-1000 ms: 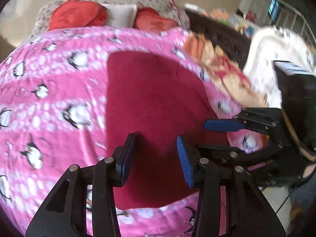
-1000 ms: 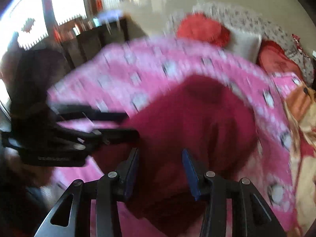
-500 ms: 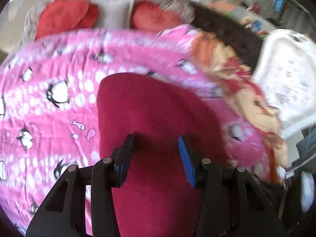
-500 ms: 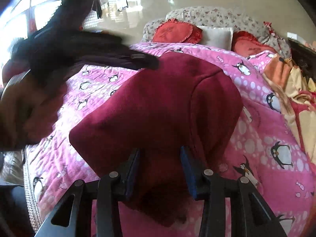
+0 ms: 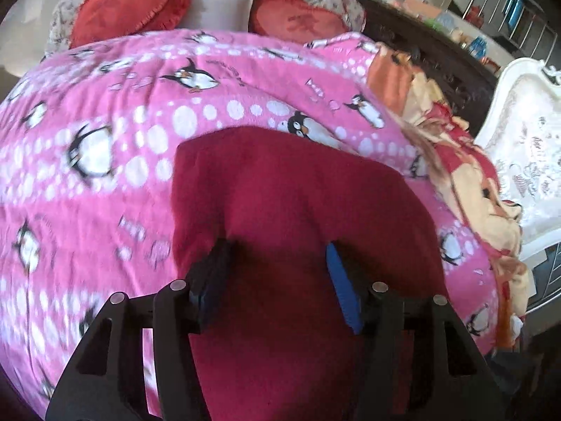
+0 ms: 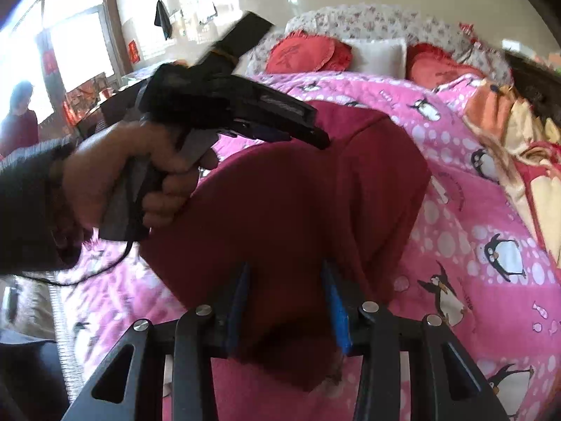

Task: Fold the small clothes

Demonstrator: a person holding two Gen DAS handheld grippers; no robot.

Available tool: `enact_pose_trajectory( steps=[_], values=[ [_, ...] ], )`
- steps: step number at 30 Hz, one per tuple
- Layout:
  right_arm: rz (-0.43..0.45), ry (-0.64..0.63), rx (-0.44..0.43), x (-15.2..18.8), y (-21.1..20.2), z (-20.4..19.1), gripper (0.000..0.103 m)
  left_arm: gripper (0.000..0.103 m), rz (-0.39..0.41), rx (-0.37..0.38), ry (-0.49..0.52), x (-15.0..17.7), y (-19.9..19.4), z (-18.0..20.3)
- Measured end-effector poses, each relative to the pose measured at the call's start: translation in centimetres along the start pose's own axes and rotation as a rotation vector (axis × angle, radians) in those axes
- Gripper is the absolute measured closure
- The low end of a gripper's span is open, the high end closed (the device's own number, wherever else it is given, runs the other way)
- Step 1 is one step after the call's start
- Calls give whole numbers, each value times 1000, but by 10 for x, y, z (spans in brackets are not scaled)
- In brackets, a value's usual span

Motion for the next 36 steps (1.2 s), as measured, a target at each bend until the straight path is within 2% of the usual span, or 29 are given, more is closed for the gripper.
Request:
enact_pose_trajectory(
  steps=[1,2,3,4,6,7,9,11,13,15,16,18,20,26,27,29,30,31,36],
  values=[
    [11,23,-42,-10,-10,4,63,42,20,13,-8,7,-5,0],
    [51,39,-43,-20,-19,9,63,42,49,24,-21,16,-10,-1],
    [126,54,24,-34,-31,18,63,42,65,9,-26,23,-12,-1],
    [163,67,98,-46,-36,26,63,42,94,-1,-22,30,-14,1],
    [197,101,243,-70,-32,42,63,42,166,-32,3,41,-16,7],
    [203,104,239,-80,-26,46,63,42,190,-51,22,45,-16,10],
    [200,96,158,-97,-3,45,63,42,200,-75,36,43,-14,15],
    [164,71,106,-105,21,42,64,42,191,-59,21,41,-11,11],
    [96,42,137,-108,53,47,65,42,188,-41,11,40,-8,8],
    [13,43,160,-95,81,61,69,42,186,-45,13,40,-6,9],
    [11,40,167,-91,86,67,69,42,184,-48,20,39,-4,10],
    [30,53,189,-84,87,77,68,42,180,-50,23,39,-3,11],
    [44,117,150,-79,87,88,68,42,183,-54,30,39,-3,13],
    [35,169,142,-78,66,79,66,42,187,-57,28,40,-4,13],
    [47,196,121,-76,56,75,64,42,188,-57,28,40,-4,13],
    [96,268,48,-63,33,73,51,42,188,-56,27,40,-4,13],
    [110,296,24,-55,27,72,33,42,188,-56,27,40,-4,13],
    [116,315,12,-47,23,70,21,42,189,-55,26,40,-4,13],
    [103,407,-79,-5,25,57,21,42,189,-55,25,40,-5,12]
  ],
)
Point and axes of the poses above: each gripper's, at about its wrist camera, not at the fingertips, and y roughly the way its jaws point, z to its right, x to its underside, the point moved 3 cm from there along y, roughly the way its jaws point, and after that the axes turned 1 degree about x, right-handed, at the moved point
